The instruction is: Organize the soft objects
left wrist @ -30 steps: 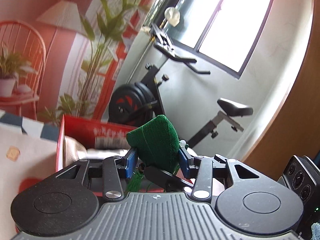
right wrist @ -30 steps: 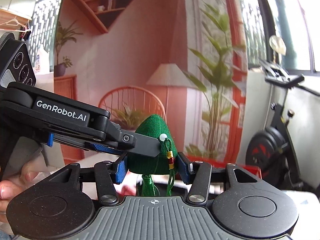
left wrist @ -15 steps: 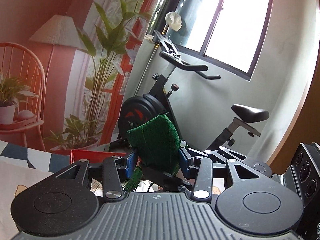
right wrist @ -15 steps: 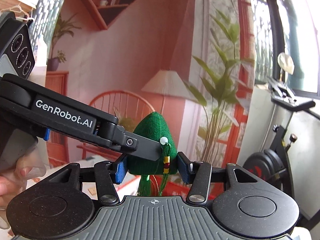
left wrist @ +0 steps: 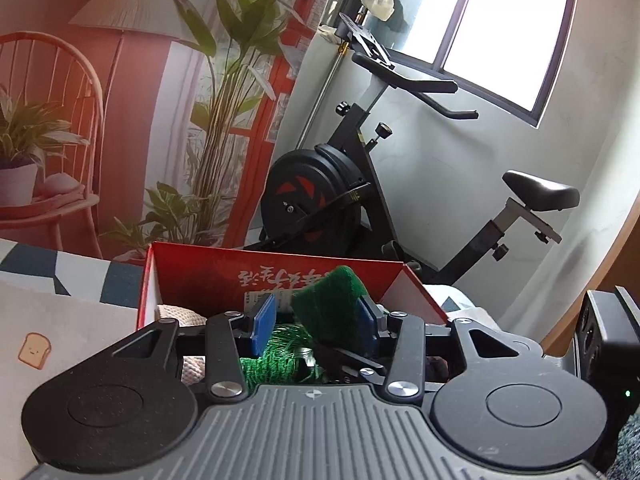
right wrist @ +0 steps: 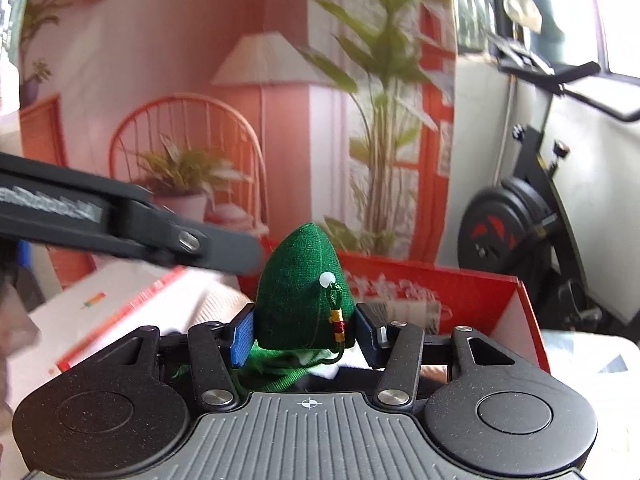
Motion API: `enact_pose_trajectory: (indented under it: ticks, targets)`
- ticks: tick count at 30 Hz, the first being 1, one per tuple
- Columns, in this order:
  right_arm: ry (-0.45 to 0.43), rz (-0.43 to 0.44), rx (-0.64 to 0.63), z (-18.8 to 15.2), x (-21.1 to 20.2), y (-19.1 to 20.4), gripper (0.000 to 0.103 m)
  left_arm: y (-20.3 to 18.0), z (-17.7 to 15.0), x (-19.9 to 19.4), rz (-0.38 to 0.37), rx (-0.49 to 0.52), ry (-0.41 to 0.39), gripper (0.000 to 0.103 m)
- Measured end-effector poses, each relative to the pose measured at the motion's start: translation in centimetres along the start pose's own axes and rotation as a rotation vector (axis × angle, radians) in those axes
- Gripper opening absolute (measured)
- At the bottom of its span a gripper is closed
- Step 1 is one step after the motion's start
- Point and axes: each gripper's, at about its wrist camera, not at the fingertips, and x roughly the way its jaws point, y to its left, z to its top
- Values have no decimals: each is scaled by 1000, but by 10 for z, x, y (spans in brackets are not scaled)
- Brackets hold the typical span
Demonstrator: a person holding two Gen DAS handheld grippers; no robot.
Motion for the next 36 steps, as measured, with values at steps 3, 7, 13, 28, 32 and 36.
enact_pose_trajectory:
  ticks: [3, 7, 13, 28, 32, 36]
  targets:
    - [37, -75, 8, -10, 3, -11, 50, 3, -2, -6, 49, 26, -3, 52]
    - [39, -159, 27, -16, -5, -22, 62, 7, -6, -14, 105, 44, -4, 62]
    - [34, -202, 24, -21, -30, -28, 76, 7, -11, -33, 169, 74, -14, 86]
    - [-26, -176, 0, -9, -105, 4, 103, -9, -10, -104, 324, 99, -71, 103]
    - [-45, -216, 4, -5, -130, 19, 103, -23, -14, -123, 382, 170, -94, 103]
    - [-56, -204, 54, -3, -154, 25, 103, -35, -16, -145, 384, 182, -107, 103]
